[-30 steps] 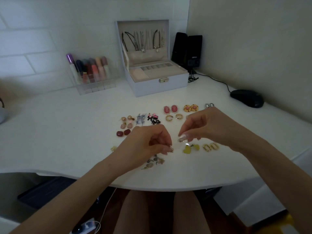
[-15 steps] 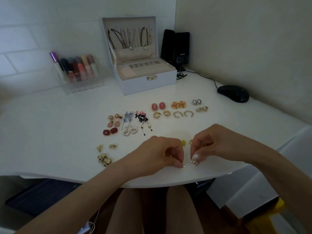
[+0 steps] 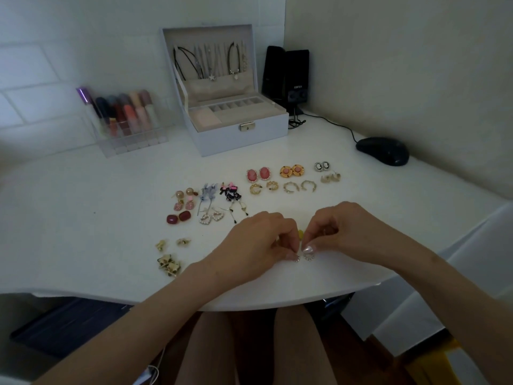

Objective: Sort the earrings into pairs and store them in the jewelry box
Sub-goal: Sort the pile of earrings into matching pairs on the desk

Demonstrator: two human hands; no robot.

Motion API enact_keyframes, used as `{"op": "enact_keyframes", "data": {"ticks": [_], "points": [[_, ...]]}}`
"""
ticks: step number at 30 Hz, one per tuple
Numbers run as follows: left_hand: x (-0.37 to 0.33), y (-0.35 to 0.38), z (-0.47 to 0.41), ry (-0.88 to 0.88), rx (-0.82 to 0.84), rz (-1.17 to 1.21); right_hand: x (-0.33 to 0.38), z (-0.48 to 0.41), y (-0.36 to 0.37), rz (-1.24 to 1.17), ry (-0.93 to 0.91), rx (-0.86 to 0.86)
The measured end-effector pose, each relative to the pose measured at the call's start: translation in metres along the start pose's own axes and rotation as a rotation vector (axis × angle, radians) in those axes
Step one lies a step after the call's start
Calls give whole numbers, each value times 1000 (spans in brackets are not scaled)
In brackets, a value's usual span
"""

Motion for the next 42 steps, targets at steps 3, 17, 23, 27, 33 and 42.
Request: {"op": "enact_keyframes", "data": {"ticks": [3,17,23,27,33,42], "points": [[1,-1,-1,10,-38,-13,2,-1,-1,-2,-30,-32],[11,-22,21,-25,-165,-13,1,2,-9,-49,-43,-145],[33,-38,47,-96,-213,-22,29,3,7,-101,-128,-97],[45,-46,59,-121,-236,-40,48,-2,23,-68,-168,-61],[56,-55,71,-167,-258,-53,72,-19,47,201,-219,-80],[60,-52,78,-253,-125,-91,86,-31,61,225,-206,-56]]}}
Point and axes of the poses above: each hand's wrist, its own z-axis away from the middle knuckle, its own y-axis out of the palm, x = y × z, the point moved 5 cm from there along -z, towards the middle knuckle, and after that the axes turned 9 degrees about y, right-handed, at the moved point
